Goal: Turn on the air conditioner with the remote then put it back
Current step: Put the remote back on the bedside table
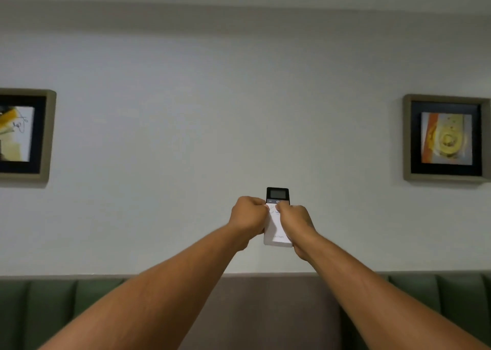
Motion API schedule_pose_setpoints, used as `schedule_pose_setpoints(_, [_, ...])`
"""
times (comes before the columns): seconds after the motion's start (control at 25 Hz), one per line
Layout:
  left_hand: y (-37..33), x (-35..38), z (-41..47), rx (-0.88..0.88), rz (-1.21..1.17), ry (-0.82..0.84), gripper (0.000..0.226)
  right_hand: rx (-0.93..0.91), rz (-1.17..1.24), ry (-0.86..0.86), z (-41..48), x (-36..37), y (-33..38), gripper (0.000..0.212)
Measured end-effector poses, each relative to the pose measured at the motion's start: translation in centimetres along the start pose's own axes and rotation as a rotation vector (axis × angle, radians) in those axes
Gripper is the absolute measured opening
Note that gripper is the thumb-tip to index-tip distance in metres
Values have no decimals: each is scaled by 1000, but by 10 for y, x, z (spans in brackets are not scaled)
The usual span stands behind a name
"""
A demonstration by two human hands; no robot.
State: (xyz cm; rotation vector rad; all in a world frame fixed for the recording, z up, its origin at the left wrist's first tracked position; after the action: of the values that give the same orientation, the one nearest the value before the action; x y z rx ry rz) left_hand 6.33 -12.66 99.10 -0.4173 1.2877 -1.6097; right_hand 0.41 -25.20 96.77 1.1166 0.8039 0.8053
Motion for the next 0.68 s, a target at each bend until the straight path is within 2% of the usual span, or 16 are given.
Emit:
schedule_pose_setpoints(0.2, [94,-8,-8,-180,-166,-44,24,99,-87,58,18,32,-74,8])
schedule_pose_setpoints(0.36, [185,4,-24,-316,-220,-42,29,250,-110,79,30,55,-161,15])
schedule_pose_setpoints(0.68, [442,58,-105,-739,-171,-34,31,623,-195,127,1,115,-434,18])
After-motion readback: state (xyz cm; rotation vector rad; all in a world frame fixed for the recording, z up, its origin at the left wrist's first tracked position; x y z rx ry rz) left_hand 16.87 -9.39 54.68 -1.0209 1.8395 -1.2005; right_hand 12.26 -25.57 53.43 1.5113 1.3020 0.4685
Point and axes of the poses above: each hand's wrist, its own z-axis towards the middle knuckle, its own x-axis out of the palm, y = z × x, the point moved 9 cm from there along z, towards the middle knuckle, and after that the axes turned 12 degrees about y, right-handed, at the moved point
